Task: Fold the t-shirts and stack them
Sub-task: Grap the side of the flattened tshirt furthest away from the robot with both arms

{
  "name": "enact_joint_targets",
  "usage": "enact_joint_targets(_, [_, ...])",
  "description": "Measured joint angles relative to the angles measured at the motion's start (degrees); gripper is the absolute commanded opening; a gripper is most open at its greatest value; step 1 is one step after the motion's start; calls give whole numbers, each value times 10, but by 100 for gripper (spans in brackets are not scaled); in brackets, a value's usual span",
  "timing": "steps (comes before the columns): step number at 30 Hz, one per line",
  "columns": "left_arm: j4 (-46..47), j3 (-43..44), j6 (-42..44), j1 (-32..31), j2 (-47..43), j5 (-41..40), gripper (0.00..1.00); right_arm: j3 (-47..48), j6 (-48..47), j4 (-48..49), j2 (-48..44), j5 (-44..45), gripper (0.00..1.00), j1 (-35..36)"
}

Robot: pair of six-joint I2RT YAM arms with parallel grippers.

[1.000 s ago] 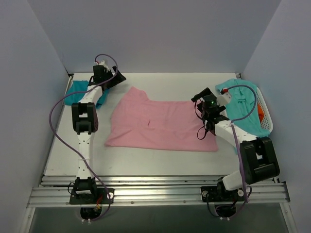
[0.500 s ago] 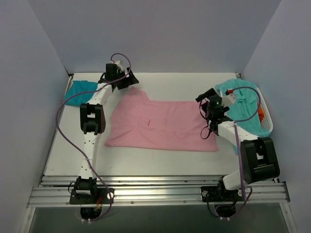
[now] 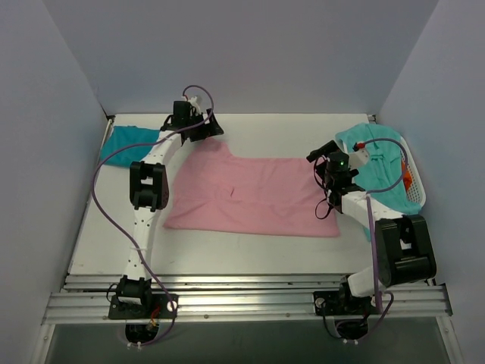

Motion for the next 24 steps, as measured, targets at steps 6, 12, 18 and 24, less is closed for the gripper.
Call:
enact_joint_targets(6, [6, -18, 15, 0, -9, -9, 100, -2, 2, 1, 0, -6, 100, -2])
enact_joint_targets(12, [25, -61, 13, 12, -32, -12, 100, -2, 5, 10, 0, -13, 100, -2])
enact_joint_targets(18, [34, -70, 8, 25, -35, -16, 94, -2, 7, 13, 2, -17, 100, -2])
enact_joint_targets(24, [33, -69, 8, 25, -35, -21, 92, -2, 9, 13, 2, -17, 100, -2])
